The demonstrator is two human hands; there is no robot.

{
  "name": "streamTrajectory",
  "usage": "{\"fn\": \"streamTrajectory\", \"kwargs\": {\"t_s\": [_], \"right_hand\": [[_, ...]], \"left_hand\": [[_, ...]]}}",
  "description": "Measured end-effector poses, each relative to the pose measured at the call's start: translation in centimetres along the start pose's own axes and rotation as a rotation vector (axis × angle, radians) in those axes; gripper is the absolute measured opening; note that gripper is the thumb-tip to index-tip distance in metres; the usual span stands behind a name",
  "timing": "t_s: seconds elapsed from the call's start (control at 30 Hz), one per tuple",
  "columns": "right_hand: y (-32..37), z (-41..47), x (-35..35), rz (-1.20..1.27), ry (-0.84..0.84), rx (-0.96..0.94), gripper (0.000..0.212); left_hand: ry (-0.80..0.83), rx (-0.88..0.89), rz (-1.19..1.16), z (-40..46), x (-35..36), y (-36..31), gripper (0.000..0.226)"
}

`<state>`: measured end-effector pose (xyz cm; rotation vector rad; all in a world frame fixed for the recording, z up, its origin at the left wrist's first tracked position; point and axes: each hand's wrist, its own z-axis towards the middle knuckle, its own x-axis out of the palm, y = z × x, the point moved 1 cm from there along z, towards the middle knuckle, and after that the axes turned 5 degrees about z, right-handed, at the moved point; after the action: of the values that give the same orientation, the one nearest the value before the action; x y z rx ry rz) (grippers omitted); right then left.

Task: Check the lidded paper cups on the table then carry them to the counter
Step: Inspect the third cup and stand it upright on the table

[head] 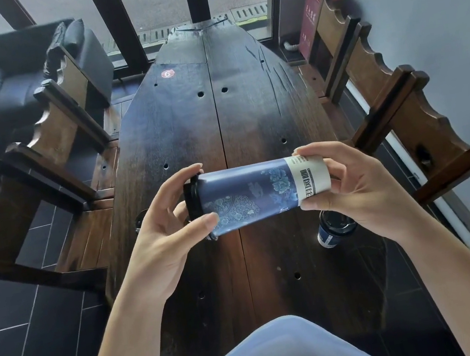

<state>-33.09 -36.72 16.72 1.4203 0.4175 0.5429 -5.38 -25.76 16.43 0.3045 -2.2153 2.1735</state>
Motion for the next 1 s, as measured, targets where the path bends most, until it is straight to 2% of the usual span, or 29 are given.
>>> {"fn": "streamTrajectory", "kwargs": {"t_s": [0.17,0.43,0.57,0.67,0.83,1.0], "right_hand": [[0.0,0.0,-0.3,0.003,-0.008,0.035,0.066],[0.2,0.7,-0.5,0.008,0.008,0.01,0.072],[0.3,1.1,-0.3,0.046,-0.005,0.014,0.07],[0.2,1.4,-0.3,0.044,-0.006,0.012,0.071],[0.1,1.4,-0.5,-0.082,-0.002,-0.016,0.081],[0.1,1.5,-0.4,-0.089,-0.005,-0.052,0.068]], "left_hand": [[0.029,0.062,-0.023,0.2,0.1,-0.1,0.077],[-0.01,0.01,-0.059,0.9,0.2,-0.1,0.079],[0.031,0.147,-0.032,0.9,0.3,-0.7,0.081],[0.04,0.219,-0.014,1.1,0.3,-0.8,0.074],[0.007,0.181,-0.004,1.4,0.1,-0.5,0.069],[0.008,0.138,-0.01,1.6,0.1,-0.4,0.071]]}}
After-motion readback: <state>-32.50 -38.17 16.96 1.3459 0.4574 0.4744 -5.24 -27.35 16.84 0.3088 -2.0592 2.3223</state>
